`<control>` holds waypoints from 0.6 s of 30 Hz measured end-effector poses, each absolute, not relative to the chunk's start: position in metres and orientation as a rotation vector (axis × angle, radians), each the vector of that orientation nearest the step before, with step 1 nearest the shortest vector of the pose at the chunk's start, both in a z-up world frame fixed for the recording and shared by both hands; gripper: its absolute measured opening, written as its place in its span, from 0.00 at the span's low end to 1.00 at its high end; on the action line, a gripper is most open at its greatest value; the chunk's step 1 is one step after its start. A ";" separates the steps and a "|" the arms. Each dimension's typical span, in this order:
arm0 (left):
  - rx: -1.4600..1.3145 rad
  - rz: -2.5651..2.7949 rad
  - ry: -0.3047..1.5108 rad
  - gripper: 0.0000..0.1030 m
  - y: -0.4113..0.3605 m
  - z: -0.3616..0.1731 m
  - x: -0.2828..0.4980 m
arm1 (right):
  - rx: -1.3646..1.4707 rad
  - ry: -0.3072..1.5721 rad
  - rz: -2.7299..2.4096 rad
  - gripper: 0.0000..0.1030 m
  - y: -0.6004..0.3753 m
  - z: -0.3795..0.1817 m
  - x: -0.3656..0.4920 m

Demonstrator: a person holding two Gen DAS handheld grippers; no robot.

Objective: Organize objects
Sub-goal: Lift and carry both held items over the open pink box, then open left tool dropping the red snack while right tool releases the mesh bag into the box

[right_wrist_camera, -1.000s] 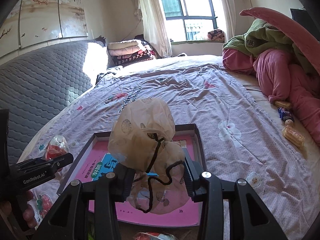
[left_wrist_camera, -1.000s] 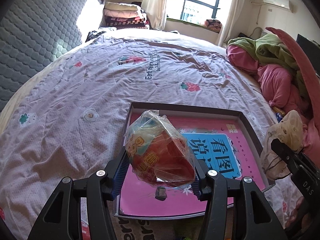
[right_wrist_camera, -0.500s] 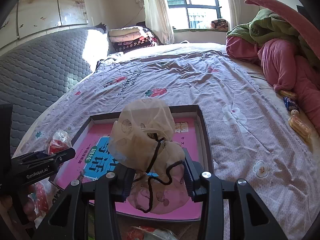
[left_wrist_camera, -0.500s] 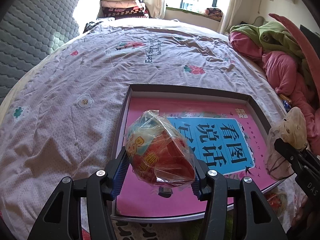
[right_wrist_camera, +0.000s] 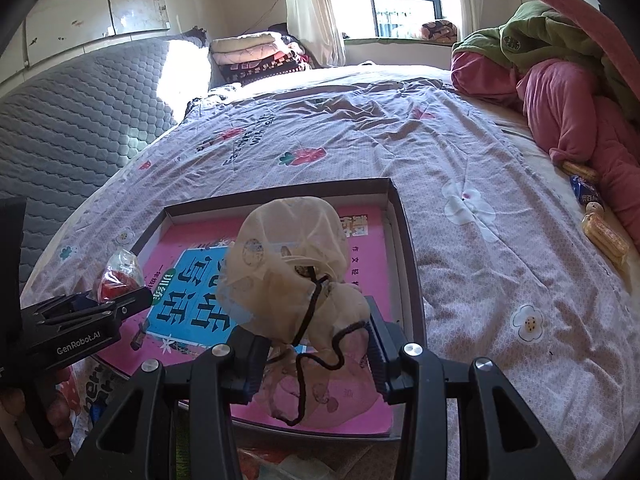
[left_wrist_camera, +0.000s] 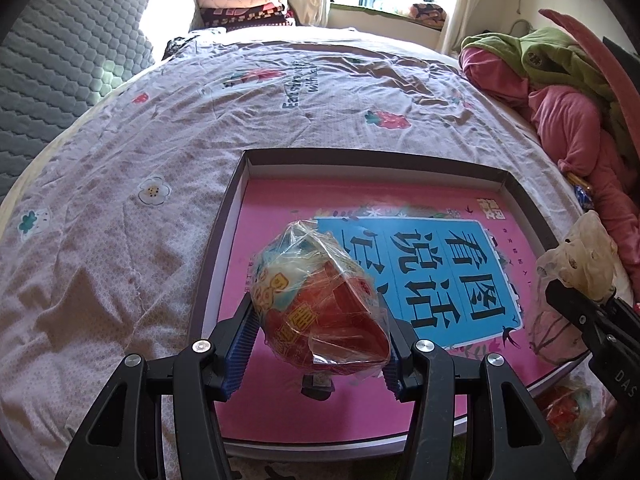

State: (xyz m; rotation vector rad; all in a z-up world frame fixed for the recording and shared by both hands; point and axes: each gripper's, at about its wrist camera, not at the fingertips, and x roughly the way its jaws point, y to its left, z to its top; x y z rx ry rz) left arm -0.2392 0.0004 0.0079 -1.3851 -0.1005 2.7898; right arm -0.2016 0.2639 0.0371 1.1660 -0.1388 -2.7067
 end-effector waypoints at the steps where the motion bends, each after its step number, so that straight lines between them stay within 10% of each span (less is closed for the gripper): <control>1: -1.387 2.788 -0.097 0.54 0.001 0.007 -0.239 | 1.169 -0.145 -2.703 0.42 0.264 0.036 -0.202; 18: -1.425 2.783 -0.050 0.55 0.003 0.001 -0.240 | 1.231 -0.118 -2.707 0.64 0.264 0.028 -0.204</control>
